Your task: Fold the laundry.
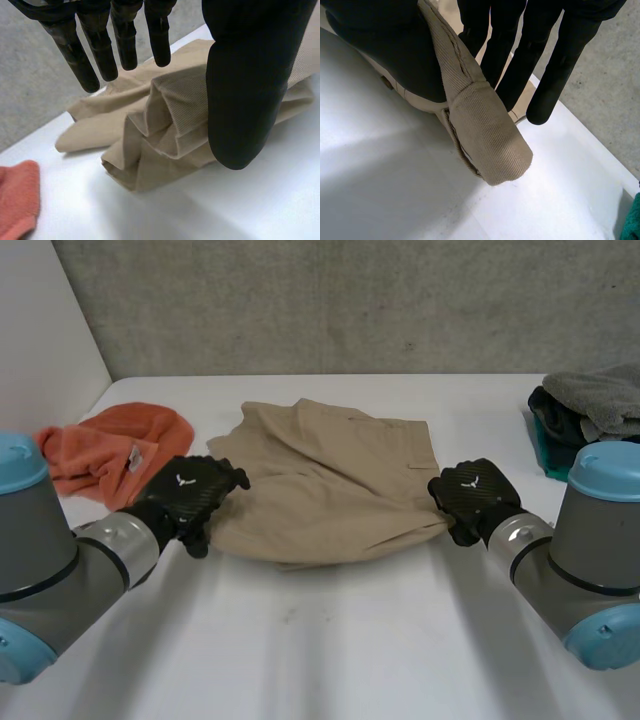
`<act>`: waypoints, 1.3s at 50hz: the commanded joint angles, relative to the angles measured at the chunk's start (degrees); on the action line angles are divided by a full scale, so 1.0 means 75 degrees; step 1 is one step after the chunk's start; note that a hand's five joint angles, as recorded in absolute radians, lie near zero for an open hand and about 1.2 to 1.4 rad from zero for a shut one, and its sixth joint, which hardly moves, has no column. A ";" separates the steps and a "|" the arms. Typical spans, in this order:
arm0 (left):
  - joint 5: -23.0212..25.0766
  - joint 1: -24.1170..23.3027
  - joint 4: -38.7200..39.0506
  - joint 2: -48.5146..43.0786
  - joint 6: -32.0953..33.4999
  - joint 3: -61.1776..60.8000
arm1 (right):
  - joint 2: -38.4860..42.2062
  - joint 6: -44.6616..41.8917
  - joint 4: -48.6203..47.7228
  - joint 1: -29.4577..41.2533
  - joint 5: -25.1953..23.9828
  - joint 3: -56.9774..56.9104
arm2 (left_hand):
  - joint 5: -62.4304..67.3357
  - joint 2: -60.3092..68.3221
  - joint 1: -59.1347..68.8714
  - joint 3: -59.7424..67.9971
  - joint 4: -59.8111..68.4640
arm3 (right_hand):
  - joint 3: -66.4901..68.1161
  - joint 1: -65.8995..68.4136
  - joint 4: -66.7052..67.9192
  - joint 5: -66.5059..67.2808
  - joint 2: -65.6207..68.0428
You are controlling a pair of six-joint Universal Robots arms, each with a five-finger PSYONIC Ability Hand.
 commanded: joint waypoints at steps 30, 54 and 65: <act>-0.0216 -0.0170 -0.1836 0.2950 -0.0425 -0.1272 | -0.1991 -0.1453 0.2795 -0.0086 0.0037 0.0125 | 0.7829 0.7769 0.7720 0.7755 0.7822 | 0.1598 0.2410 0.1518 0.1623 0.1705; -0.0486 -0.0299 -0.2265 0.1011 -0.0001 -0.0596 | -0.1419 -0.2055 0.4222 -0.0063 0.0014 -0.0015 | 0.7829 0.7769 0.7720 0.7755 0.7822 | 0.1598 0.2410 0.1518 0.1623 0.1705; -0.0766 -0.0311 -0.0312 -0.0219 -0.0962 0.1487 | -0.0298 -0.1363 0.2325 -0.0005 0.0154 -0.1909 | 0.7829 0.7769 0.7720 0.7755 0.7822 | 0.1598 0.2410 0.1518 0.1623 0.1705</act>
